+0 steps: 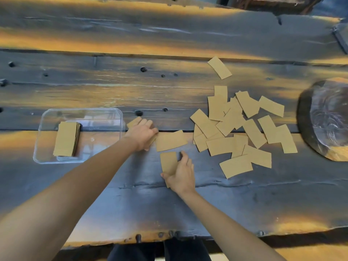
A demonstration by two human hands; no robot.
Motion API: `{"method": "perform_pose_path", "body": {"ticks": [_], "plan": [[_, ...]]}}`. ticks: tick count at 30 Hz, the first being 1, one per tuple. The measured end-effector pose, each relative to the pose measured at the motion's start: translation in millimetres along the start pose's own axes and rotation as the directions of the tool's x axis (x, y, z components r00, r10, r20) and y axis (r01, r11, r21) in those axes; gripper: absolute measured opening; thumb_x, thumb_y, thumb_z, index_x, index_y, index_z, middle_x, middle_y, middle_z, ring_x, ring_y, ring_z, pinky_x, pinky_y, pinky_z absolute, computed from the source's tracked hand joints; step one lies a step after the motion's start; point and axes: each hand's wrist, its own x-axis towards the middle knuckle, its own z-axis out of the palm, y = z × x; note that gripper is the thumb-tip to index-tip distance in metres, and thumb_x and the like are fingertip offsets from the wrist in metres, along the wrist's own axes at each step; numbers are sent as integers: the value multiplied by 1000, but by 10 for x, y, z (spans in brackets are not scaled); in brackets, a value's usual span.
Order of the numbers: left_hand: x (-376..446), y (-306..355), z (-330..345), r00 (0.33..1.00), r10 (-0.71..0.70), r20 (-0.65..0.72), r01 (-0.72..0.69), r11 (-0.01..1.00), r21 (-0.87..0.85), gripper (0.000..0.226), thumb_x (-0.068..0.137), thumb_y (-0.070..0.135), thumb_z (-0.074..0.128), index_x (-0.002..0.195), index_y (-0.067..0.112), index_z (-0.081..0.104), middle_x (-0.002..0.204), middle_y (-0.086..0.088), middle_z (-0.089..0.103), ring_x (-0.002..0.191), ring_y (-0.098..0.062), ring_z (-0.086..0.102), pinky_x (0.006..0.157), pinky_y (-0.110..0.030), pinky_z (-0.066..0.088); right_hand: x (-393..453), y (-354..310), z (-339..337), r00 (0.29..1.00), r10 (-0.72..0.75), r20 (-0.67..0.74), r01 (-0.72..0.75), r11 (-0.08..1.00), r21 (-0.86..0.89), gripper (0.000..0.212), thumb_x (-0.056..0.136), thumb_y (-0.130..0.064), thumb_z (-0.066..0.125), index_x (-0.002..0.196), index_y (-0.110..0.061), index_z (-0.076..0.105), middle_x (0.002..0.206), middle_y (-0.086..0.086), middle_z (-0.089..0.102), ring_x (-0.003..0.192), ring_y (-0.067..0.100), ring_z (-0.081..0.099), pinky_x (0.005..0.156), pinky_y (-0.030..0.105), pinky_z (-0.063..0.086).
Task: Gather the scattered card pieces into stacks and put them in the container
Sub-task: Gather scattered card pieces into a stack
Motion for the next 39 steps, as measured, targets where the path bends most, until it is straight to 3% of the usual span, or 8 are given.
{"method": "perform_pose_path", "body": {"ticks": [4, 10, 15, 18, 22, 30, 35, 39], "plan": [[-20, 5, -106, 1000, 0, -14, -1, 999, -33, 72, 77, 65, 64, 133, 22, 51, 121, -6, 47, 117, -27, 49, 115, -46, 23, 38, 31, -76, 996, 69, 57, -75, 992, 104, 61, 74, -33, 75, 128, -29, 47, 118, -5, 47, 109, 19, 54, 88, 36, 51], [17, 157, -190, 983, -183, -24, 151, 869, -472, 74, 80, 72, 56, 131, 18, 52, 116, -3, 49, 109, -27, 56, 85, -41, 47, 140, 307, -248, 980, 138, 144, -194, 821, 536, 7, 87, -16, 66, 91, -22, 69, 80, -6, 65, 76, 14, 61, 70, 27, 49], [151, 397, -80, 983, -184, 13, 163, 836, -524, 80, 82, 69, 57, 139, 16, 40, 124, -10, 44, 119, -29, 43, 98, -44, 44, 214, 421, -499, 968, 205, 144, -244, 639, 729, 13, 93, -15, 64, 105, -11, 64, 86, -1, 70, 77, 12, 61, 71, 26, 52], [154, 423, -56, 985, -155, 76, 172, 836, -521, 83, 77, 46, 74, 143, 18, 31, 125, -8, 38, 120, -27, 37, 100, -42, 43, 252, 459, -583, 964, 224, 140, -249, 594, 765, 14, 94, -16, 66, 107, -10, 63, 81, -1, 70, 79, 11, 65, 69, 22, 54], [100, 399, -17, 971, -215, 104, 238, 830, -504, 71, 69, 27, 80, 127, 21, 40, 117, -3, 41, 114, -23, 37, 89, -36, 45, 298, 414, -594, 963, 222, 153, -257, 587, 768, 13, 93, -14, 67, 104, -10, 62, 80, 0, 72, 79, 10, 66, 67, 21, 56], [120, 514, -34, 941, -276, 195, 338, 786, -518, 57, 71, 37, 79, 110, 17, 42, 106, -6, 54, 105, -26, 48, 84, -34, 38, 386, 225, -445, 962, 163, 220, -272, 654, 706, 19, 87, -17, 75, 100, -20, 61, 85, 2, 75, 77, 14, 64, 84, 38, 59], [-37, 638, 24, 929, -275, 246, 364, 571, -736, 45, 79, 37, 69, 110, 14, 46, 103, -5, 57, 98, -24, 58, 78, -35, 48, 350, 190, -428, 961, 136, 240, -267, 685, 678, 21, 87, -13, 75, 86, -16, 54, 72, -1, 66, 85, 17, 68, 81, 39, 60], [-196, 735, 75, 903, -255, 345, 417, 331, -847, 44, 86, 14, 65, 118, 9, 36, 104, -10, 56, 95, -24, 56, 76, -37, 51, 329, 164, -389, 968, 111, 226, -237, 706, 667, 18, 84, -16, 76, 93, -16, 60, 88, 0, 75, 93, 23, 73, 85, 48, 61]]}}
